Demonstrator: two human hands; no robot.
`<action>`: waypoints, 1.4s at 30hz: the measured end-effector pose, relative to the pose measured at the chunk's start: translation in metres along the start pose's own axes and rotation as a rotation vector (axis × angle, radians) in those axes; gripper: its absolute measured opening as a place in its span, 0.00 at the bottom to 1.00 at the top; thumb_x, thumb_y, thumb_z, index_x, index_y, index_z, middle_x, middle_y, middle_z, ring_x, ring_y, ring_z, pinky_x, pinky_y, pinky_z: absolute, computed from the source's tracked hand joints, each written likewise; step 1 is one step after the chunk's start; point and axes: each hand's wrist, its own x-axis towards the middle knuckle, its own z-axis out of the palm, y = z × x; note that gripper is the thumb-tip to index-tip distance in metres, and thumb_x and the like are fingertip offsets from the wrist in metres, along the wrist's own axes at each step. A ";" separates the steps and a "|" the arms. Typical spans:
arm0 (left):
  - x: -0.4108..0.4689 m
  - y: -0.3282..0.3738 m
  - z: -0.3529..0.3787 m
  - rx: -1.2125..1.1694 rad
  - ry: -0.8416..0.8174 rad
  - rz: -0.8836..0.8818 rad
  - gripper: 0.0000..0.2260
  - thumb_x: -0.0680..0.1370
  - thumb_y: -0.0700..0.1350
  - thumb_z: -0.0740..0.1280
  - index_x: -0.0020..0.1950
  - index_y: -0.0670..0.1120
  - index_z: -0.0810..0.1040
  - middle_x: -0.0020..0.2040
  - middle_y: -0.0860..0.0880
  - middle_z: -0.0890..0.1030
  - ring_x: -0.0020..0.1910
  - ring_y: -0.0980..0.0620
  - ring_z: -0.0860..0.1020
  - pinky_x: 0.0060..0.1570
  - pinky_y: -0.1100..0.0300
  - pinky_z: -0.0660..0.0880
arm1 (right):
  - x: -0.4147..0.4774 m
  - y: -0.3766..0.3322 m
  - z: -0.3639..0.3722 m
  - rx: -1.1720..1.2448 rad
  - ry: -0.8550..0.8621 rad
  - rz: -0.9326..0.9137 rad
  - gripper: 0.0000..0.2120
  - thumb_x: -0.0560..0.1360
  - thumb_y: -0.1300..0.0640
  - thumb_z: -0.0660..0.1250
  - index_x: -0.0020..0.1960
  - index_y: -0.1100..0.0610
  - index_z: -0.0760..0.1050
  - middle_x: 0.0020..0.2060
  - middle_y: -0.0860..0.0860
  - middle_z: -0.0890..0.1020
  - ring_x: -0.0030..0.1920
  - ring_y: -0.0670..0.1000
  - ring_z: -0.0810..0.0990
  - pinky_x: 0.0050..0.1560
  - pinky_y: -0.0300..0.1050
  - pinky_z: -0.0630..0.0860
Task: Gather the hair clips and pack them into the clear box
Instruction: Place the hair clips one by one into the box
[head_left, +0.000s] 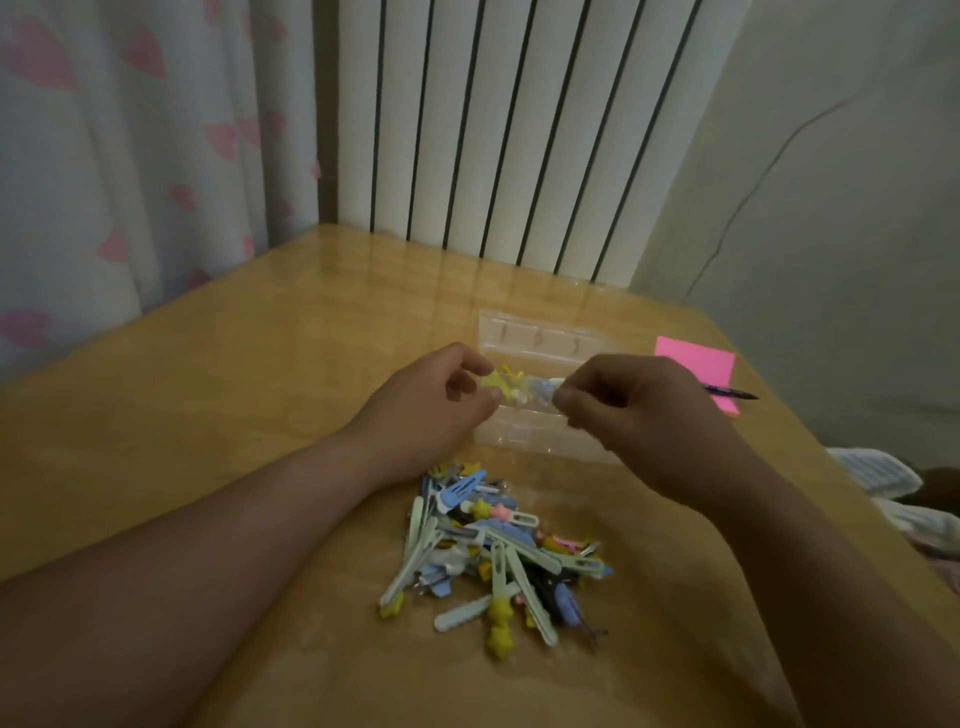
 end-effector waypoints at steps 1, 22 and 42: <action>0.000 0.000 0.000 0.001 0.000 0.001 0.13 0.82 0.58 0.69 0.65 0.57 0.77 0.54 0.57 0.79 0.53 0.58 0.78 0.53 0.56 0.78 | -0.005 -0.004 0.001 0.000 -0.102 -0.010 0.05 0.80 0.48 0.71 0.47 0.46 0.84 0.38 0.44 0.85 0.38 0.41 0.82 0.39 0.36 0.78; 0.002 -0.004 0.002 -0.027 0.013 0.009 0.11 0.82 0.56 0.69 0.64 0.58 0.78 0.52 0.54 0.80 0.51 0.56 0.79 0.53 0.54 0.78 | -0.018 -0.016 0.015 -0.234 -0.488 -0.049 0.14 0.78 0.37 0.70 0.45 0.48 0.79 0.37 0.46 0.80 0.36 0.44 0.77 0.41 0.48 0.77; 0.001 -0.002 0.002 -0.003 0.014 0.007 0.13 0.82 0.57 0.68 0.66 0.57 0.77 0.53 0.55 0.79 0.51 0.57 0.78 0.50 0.57 0.77 | 0.058 0.040 -0.026 -0.152 0.012 0.334 0.08 0.78 0.50 0.74 0.47 0.54 0.83 0.40 0.50 0.85 0.41 0.52 0.82 0.39 0.46 0.79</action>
